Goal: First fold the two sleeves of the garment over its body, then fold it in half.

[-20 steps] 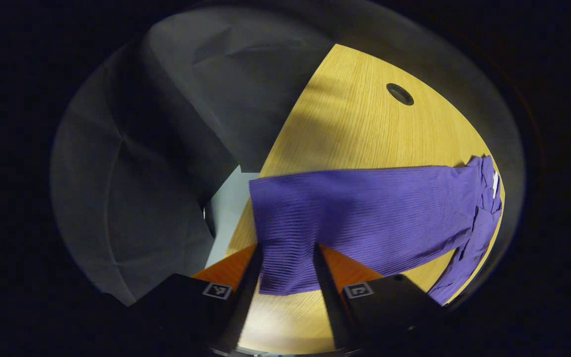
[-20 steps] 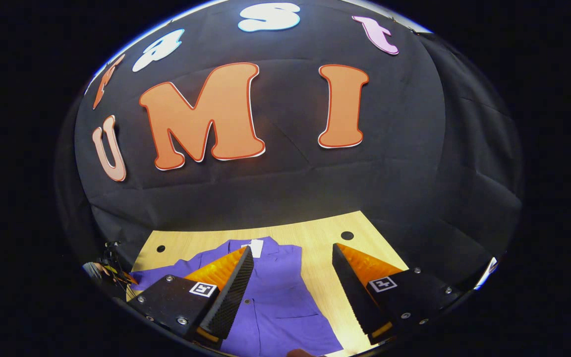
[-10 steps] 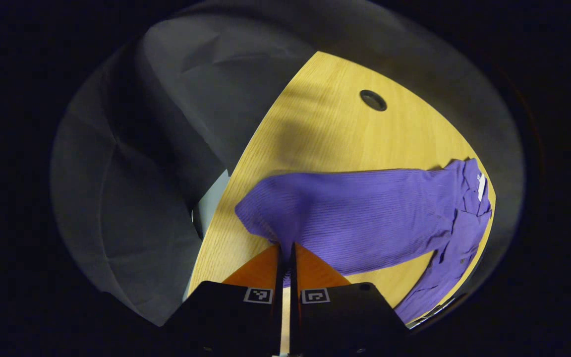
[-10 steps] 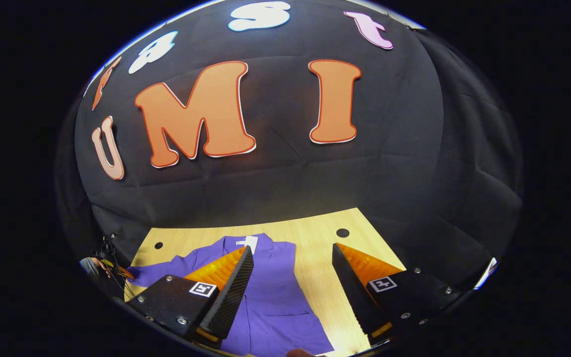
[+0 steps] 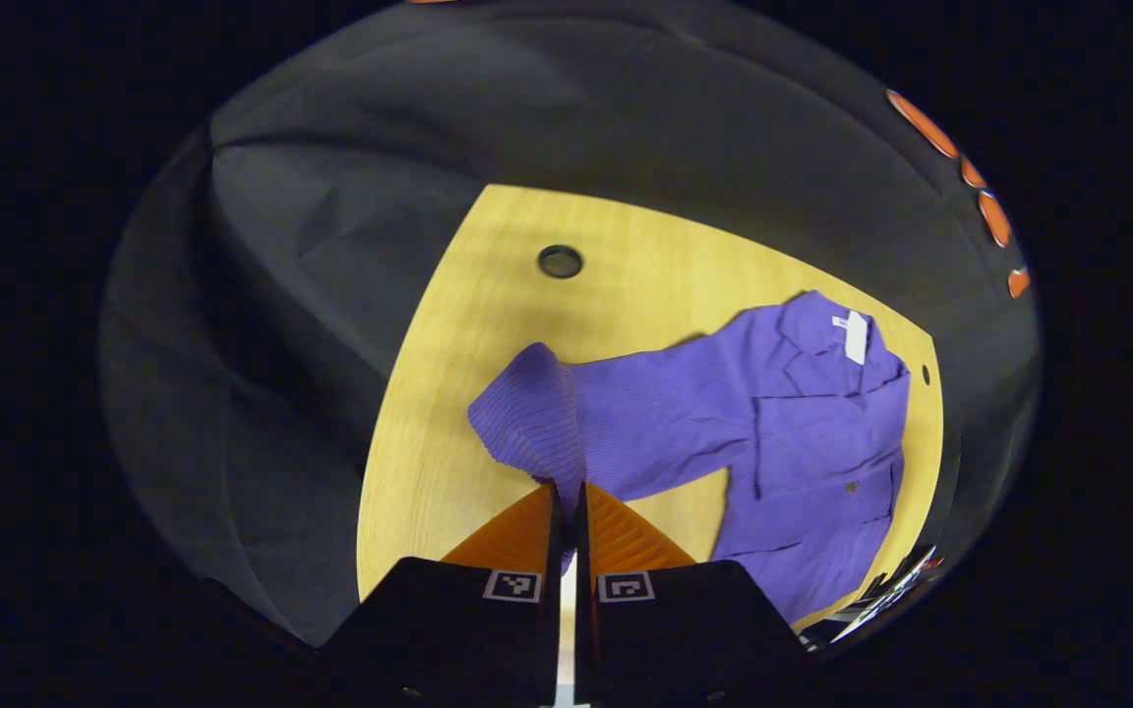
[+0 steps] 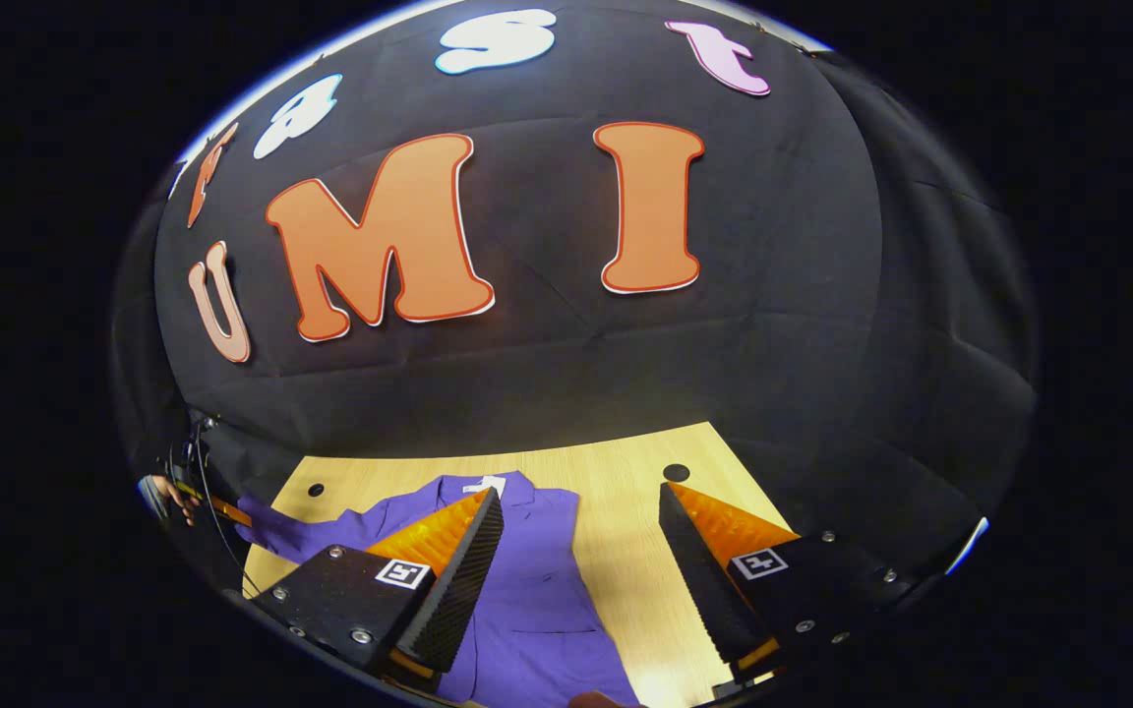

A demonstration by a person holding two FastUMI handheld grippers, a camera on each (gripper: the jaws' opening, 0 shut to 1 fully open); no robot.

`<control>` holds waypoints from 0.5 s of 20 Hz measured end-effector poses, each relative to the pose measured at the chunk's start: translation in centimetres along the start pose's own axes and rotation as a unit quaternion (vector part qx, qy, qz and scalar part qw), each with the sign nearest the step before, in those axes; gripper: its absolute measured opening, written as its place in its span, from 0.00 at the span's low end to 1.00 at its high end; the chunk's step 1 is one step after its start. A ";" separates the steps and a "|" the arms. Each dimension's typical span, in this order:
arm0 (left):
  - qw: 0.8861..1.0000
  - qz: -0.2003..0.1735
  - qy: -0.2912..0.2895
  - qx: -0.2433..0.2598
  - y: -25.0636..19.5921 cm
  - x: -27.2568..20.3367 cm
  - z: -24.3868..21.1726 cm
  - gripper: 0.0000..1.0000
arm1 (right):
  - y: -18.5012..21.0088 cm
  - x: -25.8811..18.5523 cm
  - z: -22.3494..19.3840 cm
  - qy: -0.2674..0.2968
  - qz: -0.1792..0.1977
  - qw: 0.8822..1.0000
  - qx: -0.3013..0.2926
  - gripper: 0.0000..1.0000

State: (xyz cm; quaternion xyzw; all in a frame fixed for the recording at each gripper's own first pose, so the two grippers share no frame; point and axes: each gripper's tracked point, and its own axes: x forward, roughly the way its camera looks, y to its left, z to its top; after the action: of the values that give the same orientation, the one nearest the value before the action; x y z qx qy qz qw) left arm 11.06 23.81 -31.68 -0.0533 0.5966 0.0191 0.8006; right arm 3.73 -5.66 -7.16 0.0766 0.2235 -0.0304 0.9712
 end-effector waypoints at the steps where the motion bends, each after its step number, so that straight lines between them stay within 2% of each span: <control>1: 1.000 -0.003 -0.005 0.014 -1.5 -0.9 0.5 0.07 | -0.5 -0.1 0.0 -0.001 0.001 1.000 0.000 0.95; 6: 0.996 -0.029 -0.034 0.075 -9.8 -5.7 3.2 0.09 | -2.9 -0.5 -0.3 -0.004 0.014 1.000 0.001 0.95; 10: 0.989 -0.056 -0.049 0.126 -17.2 -8.8 4.2 0.07 | -5.3 -0.8 -0.4 -0.008 0.016 1.000 0.003 0.95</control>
State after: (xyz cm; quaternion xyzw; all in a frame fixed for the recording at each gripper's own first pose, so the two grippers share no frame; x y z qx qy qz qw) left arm 14.14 7.48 -21.02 0.0159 0.5502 -0.0987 0.8290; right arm 2.34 -10.85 -7.88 0.0827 0.2144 -0.0160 0.9731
